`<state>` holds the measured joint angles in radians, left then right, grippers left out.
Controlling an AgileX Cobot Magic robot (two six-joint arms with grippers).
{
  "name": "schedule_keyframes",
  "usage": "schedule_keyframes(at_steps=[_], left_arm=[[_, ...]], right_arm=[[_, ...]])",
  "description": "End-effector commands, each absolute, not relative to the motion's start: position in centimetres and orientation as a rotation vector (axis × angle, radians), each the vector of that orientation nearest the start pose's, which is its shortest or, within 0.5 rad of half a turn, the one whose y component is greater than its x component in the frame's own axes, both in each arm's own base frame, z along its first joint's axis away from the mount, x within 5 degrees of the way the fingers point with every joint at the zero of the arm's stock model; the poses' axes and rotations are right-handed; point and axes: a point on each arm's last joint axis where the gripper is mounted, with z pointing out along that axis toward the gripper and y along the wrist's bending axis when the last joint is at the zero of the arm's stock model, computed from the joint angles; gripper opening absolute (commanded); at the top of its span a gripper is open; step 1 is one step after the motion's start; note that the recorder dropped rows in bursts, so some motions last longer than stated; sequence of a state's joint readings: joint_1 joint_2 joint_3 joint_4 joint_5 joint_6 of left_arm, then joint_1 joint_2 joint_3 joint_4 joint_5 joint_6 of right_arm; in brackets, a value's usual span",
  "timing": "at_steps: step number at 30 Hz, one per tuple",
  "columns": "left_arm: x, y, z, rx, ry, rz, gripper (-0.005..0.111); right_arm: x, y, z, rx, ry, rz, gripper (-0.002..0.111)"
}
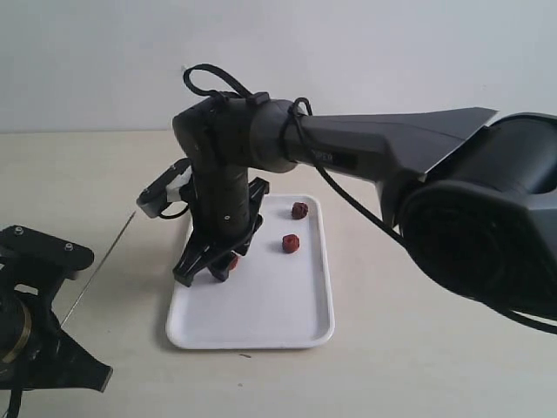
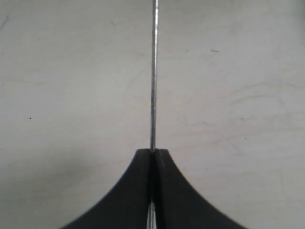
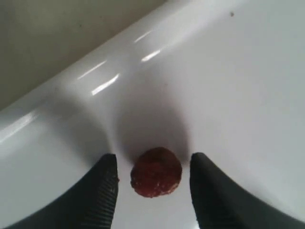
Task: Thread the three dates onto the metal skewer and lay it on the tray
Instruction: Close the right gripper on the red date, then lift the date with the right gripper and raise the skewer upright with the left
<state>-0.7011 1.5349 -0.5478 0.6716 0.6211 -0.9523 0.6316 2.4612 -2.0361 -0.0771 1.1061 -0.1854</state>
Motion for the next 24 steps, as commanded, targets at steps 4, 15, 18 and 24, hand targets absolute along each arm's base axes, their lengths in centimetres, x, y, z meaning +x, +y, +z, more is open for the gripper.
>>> schedule_keyframes(at_steps=[4,15,18,24], left_arm=[[18.55,-11.20,14.06,0.391,2.765,0.335,0.000],[18.57,-11.25,14.06,0.395,2.763,0.329,0.000],[18.58,-11.26,14.06,0.398,2.761,0.327,0.000],[18.70,-11.60,14.05,0.424,2.746,0.280,0.000]], right_arm=[[40.96,28.72,11.92,-1.224,2.731,-0.076,0.044],[40.97,28.73,11.93,-1.223,2.730,-0.075,0.032],[40.97,28.73,11.93,-1.223,2.730,-0.075,0.028],[41.07,28.80,11.94,-1.194,2.729,-0.068,0.022]])
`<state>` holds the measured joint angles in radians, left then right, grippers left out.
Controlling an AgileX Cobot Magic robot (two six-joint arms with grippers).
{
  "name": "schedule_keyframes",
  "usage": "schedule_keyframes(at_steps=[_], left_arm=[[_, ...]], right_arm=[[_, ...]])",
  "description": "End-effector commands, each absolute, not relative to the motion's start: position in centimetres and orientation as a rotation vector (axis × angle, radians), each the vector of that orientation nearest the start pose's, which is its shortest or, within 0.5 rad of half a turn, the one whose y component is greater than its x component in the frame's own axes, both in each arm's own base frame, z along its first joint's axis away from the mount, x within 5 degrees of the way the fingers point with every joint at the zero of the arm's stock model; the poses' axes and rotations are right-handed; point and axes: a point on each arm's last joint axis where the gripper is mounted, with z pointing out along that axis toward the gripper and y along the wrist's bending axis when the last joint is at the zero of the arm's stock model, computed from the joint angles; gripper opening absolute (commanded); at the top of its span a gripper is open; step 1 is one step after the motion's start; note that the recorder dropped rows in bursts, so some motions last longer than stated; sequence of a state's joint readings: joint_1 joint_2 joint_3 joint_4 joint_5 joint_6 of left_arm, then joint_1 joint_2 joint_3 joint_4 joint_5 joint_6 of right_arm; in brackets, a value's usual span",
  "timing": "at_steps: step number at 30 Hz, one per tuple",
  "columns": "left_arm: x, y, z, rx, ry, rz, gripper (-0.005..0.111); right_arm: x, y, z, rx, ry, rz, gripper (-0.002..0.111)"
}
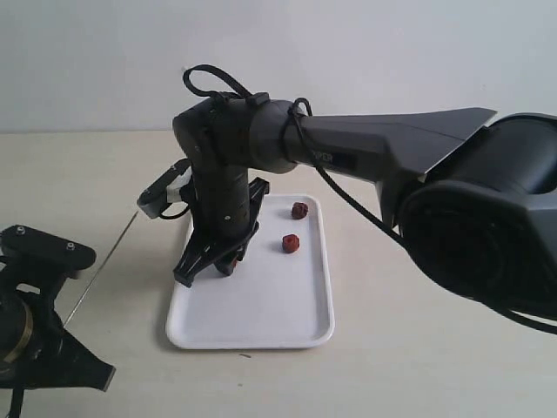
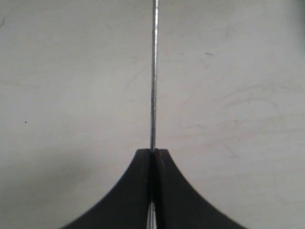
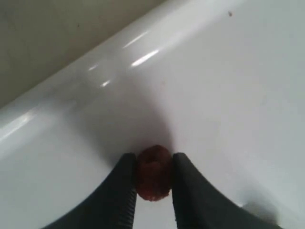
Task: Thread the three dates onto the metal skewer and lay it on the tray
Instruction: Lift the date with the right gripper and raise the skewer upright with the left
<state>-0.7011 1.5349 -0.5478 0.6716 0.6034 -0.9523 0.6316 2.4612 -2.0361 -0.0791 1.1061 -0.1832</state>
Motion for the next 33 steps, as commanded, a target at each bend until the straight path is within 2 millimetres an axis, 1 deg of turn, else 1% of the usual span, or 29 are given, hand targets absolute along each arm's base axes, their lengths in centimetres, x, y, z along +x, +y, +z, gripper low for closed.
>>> schedule_keyframes(at_steps=[1,3,5,6,7,8,12,13,17,19,21,22,25,28,31,33], left_arm=[[18.7,-11.7,14.0,0.426,2.742,0.266,0.000],[18.7,-11.7,14.0,0.427,2.742,0.264,0.000],[18.7,-11.7,14.0,0.427,2.742,0.264,0.000],[18.8,-11.8,14.0,0.428,2.739,0.254,0.000],[18.8,-12.0,14.0,0.433,2.730,0.225,0.000],[18.9,-12.4,14.1,0.439,2.715,0.169,0.000],[19.2,-13.3,14.2,0.497,2.664,0.045,0.000],[19.2,-13.6,14.2,0.509,2.648,0.004,0.000],[19.3,-14.1,14.3,0.527,2.616,-0.066,0.000],[19.4,-14.4,14.4,0.541,2.593,-0.110,0.000],[19.5,-14.9,14.6,0.549,2.563,-0.176,0.000],[19.6,-15.4,14.7,0.556,2.533,-0.237,0.000],[19.7,-16.6,15.4,0.575,2.437,-0.411,0.000],[19.8,-17.9,16.2,0.566,2.333,-0.601,0.000],[19.7,-18.8,17.1,0.540,2.247,-0.768,0.000],[19.7,-19.1,17.3,0.512,2.235,-0.818,0.000]], right_arm=[[41.2,28.9,12.0,-1.148,2.731,-0.058,0.021],[41.2,28.9,12.2,-1.136,2.721,-0.052,0.021],[41.3,28.8,12.9,-1.115,2.717,-0.047,0.021],[41.6,28.4,13.6,-1.071,2.723,-0.042,0.021],[41.9,27.9,14.5,-1.036,2.718,-0.036,0.021],[42.4,27.0,15.5,-0.980,2.717,-0.030,0.021],[43.9,23.9,18.0,-0.827,2.720,0.004,0.021],[44.5,22.8,18.8,-0.763,2.720,0.036,0.021],[46.2,19.4,20.3,-0.568,2.719,0.206,0.021],[47.0,18.0,21.0,-0.477,2.692,0.333,0.021],[47.6,17.2,21.4,-0.395,2.658,0.474,0.021],[48.0,16.8,21.6,-0.364,2.633,0.540,0.021],[48.6,16.1,22.2,-0.307,2.565,0.693,0.021],[48.9,15.8,22.7,-0.305,2.504,0.814,0.021],[48.9,15.9,23.0,-0.325,2.468,0.861,0.021],[49.0,15.8,23.2,-0.331,2.446,0.878,0.021]])
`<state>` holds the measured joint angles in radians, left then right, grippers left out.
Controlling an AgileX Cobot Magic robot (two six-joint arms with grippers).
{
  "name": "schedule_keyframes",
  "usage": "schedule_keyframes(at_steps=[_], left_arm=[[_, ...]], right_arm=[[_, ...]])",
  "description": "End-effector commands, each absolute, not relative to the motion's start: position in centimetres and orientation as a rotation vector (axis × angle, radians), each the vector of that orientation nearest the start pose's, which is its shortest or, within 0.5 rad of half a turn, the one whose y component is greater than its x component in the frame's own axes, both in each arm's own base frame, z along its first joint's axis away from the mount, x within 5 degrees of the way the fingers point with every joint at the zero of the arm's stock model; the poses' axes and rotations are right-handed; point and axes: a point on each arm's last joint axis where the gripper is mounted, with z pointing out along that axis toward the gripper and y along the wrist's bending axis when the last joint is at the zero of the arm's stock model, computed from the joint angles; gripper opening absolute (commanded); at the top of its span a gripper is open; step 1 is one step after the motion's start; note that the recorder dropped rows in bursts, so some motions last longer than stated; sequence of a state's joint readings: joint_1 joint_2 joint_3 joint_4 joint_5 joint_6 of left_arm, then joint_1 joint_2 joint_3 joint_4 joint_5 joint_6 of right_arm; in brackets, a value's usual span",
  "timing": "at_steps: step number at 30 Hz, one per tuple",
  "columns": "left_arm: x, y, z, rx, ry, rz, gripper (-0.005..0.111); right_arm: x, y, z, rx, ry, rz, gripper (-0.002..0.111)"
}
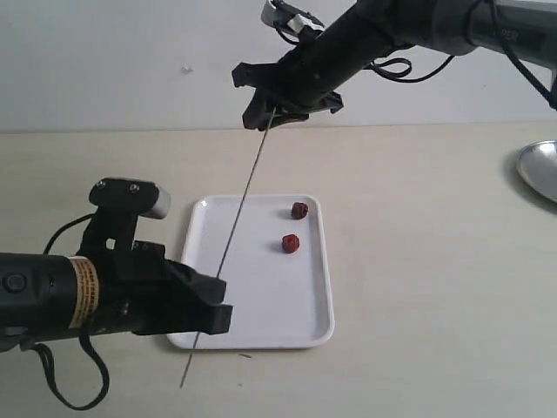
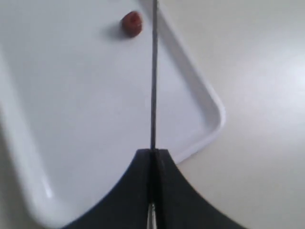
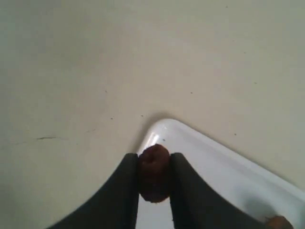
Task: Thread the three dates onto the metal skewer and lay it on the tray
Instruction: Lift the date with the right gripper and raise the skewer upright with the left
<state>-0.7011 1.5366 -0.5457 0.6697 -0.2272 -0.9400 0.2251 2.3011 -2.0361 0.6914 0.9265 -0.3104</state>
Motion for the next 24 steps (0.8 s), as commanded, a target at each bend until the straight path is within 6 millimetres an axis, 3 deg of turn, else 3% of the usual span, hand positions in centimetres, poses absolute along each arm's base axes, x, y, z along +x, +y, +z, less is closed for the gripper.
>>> schedule_keyframes(at_steps=[1,8,12,14,16,19,22,24], left_arm=[[19.7,-19.1,17.3,0.500,2.239,-0.827,0.000],[19.7,-19.3,17.1,0.411,2.267,-0.898,0.000],[20.0,-20.8,17.3,0.357,2.207,-1.112,0.000],[20.4,-21.9,16.9,0.381,2.229,-1.197,0.000],[20.8,-23.0,16.6,0.393,2.252,-1.280,0.000],[21.5,-23.8,16.6,0.372,2.247,-1.331,0.000],[22.1,-22.9,16.7,0.368,2.259,-1.374,0.000],[22.7,-21.7,17.6,0.377,2.190,-1.540,0.000]], right_arm=[[49.1,15.6,23.3,-0.334,2.431,0.884,0.021],[50.2,12.3,24.4,-0.266,2.304,1.024,0.021],[50.3,8.1,25.4,-0.199,2.238,1.225,0.021],[50.0,7.2,26.1,-0.215,2.131,1.426,0.021],[50.2,6.7,26.3,-0.189,2.036,1.552,0.021],[50.6,6.7,24.8,-0.185,2.046,1.555,0.021],[50.8,6.4,24.3,-0.181,2.044,1.551,0.021],[50.8,6.0,24.4,-0.174,2.031,1.551,0.021]])
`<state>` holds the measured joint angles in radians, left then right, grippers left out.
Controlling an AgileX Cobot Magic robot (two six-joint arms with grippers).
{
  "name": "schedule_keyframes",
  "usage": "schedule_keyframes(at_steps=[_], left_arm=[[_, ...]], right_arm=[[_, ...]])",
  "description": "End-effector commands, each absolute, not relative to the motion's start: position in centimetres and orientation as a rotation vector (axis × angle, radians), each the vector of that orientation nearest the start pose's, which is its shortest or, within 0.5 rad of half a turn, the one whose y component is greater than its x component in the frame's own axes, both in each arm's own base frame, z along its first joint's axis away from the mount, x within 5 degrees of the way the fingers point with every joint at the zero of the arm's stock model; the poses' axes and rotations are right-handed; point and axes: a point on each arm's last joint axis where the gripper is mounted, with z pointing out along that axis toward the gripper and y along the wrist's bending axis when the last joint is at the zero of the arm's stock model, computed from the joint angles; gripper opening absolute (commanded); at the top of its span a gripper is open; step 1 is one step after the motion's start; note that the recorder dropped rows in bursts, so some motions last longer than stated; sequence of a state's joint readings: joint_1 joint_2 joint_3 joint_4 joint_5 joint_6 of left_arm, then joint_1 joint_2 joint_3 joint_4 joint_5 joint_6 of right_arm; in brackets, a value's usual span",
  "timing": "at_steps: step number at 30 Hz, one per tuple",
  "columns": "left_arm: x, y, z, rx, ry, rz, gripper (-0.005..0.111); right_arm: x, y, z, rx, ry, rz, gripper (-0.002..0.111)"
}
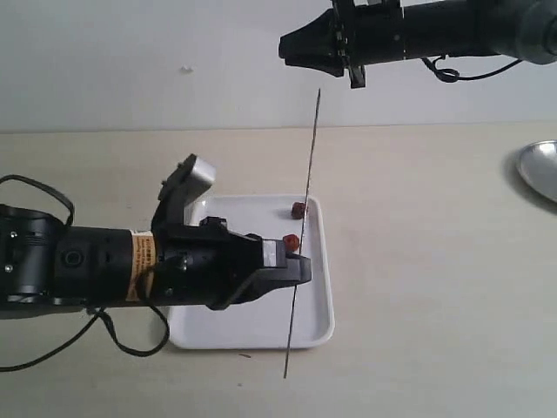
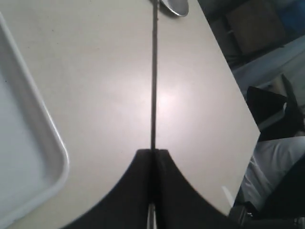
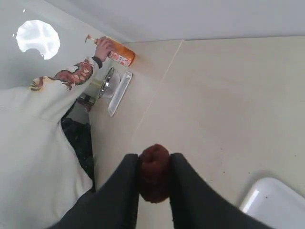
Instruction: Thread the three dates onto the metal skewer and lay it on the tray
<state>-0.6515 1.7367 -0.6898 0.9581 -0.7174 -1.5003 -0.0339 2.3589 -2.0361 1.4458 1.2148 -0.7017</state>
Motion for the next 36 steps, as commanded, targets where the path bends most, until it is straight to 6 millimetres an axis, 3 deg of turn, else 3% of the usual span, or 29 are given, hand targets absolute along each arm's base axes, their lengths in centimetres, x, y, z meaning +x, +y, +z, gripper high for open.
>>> schedule_keyframes(at_steps=[1,3,8,21,36], left_arm=[[22.8,-21.4,18.0,0.385,2.137,-1.628,0.000],[23.3,-20.5,18.8,0.357,2.037,-1.773,0.000],[24.4,-19.1,18.0,0.291,2.064,-1.795,0.000],[26.3,-20.2,15.5,0.235,2.120,-1.861,0.000],[28.7,-20.3,16.0,0.218,2.075,-1.859,0.000]], right_arm=[[50.8,6.0,24.4,-0.174,2.031,1.551,0.021],[50.8,6.0,24.4,-0.174,2.031,1.551,0.021],[50.8,6.2,24.4,-0.178,2.033,1.550,0.021],[50.8,6.2,24.5,-0.175,2.027,1.556,0.021],[50.9,6.2,24.0,-0.204,2.044,1.528,0.021]])
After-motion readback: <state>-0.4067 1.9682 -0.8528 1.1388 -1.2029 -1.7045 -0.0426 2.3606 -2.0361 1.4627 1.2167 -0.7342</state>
